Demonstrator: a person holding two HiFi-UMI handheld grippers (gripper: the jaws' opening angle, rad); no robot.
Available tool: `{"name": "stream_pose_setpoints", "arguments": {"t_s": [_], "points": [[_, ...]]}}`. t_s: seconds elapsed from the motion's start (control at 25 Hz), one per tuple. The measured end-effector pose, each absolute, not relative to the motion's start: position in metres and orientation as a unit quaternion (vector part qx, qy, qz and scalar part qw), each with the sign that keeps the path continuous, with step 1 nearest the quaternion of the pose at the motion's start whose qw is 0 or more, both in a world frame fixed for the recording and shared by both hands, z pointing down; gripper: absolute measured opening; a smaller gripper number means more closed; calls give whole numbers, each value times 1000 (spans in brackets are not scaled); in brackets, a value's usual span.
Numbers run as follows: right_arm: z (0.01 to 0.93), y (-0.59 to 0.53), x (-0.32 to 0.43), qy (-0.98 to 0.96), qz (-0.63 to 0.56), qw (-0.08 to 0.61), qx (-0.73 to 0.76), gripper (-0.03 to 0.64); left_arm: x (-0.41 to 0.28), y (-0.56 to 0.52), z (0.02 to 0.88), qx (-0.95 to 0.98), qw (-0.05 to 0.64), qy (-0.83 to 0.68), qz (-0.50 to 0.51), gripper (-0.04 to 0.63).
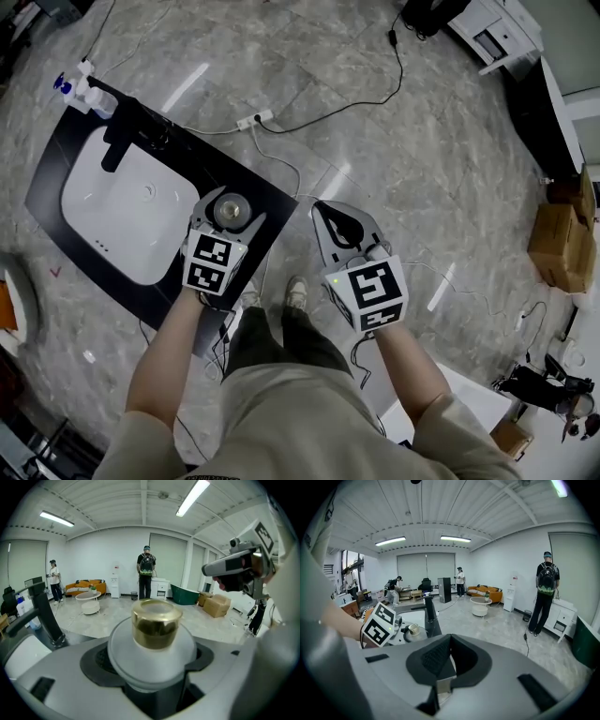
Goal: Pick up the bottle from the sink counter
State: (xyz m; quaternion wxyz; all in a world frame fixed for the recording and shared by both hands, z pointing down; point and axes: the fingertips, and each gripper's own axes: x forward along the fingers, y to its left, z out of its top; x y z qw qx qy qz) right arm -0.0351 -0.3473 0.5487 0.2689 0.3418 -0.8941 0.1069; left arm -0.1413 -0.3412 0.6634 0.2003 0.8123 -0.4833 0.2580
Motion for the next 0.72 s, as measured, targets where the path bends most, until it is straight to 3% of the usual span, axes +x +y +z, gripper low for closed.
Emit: {"name": "stream_pose_setpoints", "arguments": {"t_s": [0.72], "points": [[346, -321, -18, -916, 6, 140, 377, -5, -164, -288, 416, 825, 92, -516, 211, 345]]}}
